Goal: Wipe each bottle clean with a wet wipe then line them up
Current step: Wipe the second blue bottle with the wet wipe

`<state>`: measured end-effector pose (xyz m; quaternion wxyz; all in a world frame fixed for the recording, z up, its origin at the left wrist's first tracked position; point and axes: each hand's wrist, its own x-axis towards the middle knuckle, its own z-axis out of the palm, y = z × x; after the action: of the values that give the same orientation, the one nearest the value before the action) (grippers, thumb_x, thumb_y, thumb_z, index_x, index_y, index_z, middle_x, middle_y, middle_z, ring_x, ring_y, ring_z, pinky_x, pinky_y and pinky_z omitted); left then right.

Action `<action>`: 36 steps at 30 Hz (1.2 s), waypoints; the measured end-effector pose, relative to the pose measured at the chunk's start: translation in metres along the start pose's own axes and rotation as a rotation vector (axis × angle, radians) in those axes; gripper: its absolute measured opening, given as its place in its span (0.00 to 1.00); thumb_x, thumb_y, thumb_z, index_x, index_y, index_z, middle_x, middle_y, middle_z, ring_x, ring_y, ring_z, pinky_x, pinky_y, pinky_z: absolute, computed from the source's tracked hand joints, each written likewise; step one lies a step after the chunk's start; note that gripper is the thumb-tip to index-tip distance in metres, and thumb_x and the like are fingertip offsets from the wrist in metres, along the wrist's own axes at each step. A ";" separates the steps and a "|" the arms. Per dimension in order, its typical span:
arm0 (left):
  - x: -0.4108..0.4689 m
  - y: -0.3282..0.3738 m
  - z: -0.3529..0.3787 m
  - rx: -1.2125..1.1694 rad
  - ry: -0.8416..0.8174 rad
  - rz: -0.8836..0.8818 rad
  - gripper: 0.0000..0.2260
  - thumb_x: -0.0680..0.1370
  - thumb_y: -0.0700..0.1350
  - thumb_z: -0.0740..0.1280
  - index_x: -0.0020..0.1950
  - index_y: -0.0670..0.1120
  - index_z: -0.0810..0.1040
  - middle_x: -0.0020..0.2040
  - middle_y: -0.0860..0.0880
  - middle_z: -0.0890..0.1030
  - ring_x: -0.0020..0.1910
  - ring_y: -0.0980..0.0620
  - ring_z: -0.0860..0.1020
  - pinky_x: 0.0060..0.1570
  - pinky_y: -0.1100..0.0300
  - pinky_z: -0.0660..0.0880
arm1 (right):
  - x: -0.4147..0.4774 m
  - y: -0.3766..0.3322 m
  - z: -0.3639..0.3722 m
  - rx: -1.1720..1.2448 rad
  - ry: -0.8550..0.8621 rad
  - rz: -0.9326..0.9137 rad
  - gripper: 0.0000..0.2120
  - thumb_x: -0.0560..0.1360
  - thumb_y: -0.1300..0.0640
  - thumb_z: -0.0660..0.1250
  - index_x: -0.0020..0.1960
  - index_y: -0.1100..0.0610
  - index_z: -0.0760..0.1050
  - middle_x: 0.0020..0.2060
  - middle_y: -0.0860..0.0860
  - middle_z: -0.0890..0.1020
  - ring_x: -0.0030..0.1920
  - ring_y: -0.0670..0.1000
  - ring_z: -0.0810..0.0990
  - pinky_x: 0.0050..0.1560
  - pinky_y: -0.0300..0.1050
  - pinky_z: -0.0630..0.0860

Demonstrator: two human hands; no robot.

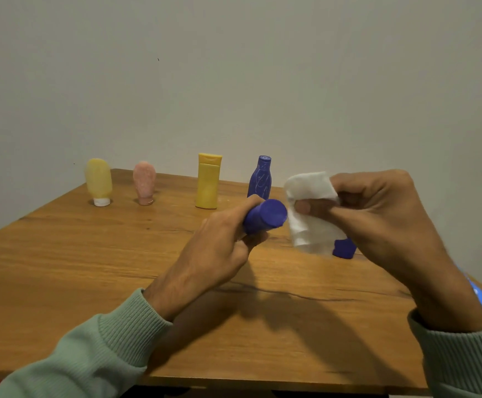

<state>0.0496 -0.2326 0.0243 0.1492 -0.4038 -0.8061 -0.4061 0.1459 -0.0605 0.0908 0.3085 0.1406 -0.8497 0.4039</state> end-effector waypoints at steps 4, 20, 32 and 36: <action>-0.003 0.004 0.001 0.016 -0.028 0.006 0.20 0.77 0.41 0.69 0.67 0.50 0.71 0.49 0.60 0.75 0.44 0.71 0.73 0.44 0.72 0.67 | 0.001 -0.003 0.012 0.039 -0.060 -0.035 0.10 0.68 0.56 0.73 0.50 0.53 0.83 0.44 0.46 0.85 0.46 0.47 0.83 0.43 0.44 0.81; -0.003 0.001 0.000 0.023 0.012 -0.018 0.20 0.76 0.40 0.69 0.66 0.50 0.71 0.48 0.60 0.75 0.45 0.69 0.73 0.45 0.71 0.66 | 0.001 -0.004 0.020 0.060 0.022 0.018 0.11 0.66 0.52 0.72 0.48 0.50 0.82 0.42 0.43 0.84 0.44 0.43 0.82 0.40 0.36 0.79; 0.000 0.000 0.002 0.030 0.018 -0.015 0.16 0.76 0.43 0.71 0.62 0.49 0.73 0.47 0.58 0.76 0.42 0.67 0.73 0.42 0.72 0.63 | 0.002 -0.001 0.009 0.070 0.255 0.061 0.06 0.68 0.52 0.74 0.44 0.44 0.81 0.37 0.42 0.84 0.40 0.46 0.83 0.40 0.49 0.81; 0.000 0.000 0.002 0.025 0.014 -0.015 0.17 0.76 0.43 0.71 0.63 0.49 0.73 0.49 0.55 0.77 0.42 0.64 0.73 0.45 0.67 0.65 | 0.001 -0.006 0.006 0.112 0.202 0.051 0.08 0.65 0.50 0.73 0.45 0.45 0.81 0.39 0.43 0.85 0.41 0.47 0.84 0.41 0.49 0.82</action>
<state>0.0494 -0.2310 0.0226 0.1568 -0.3929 -0.8132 -0.3997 0.1455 -0.0692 0.0925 0.3737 0.0945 -0.7936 0.4707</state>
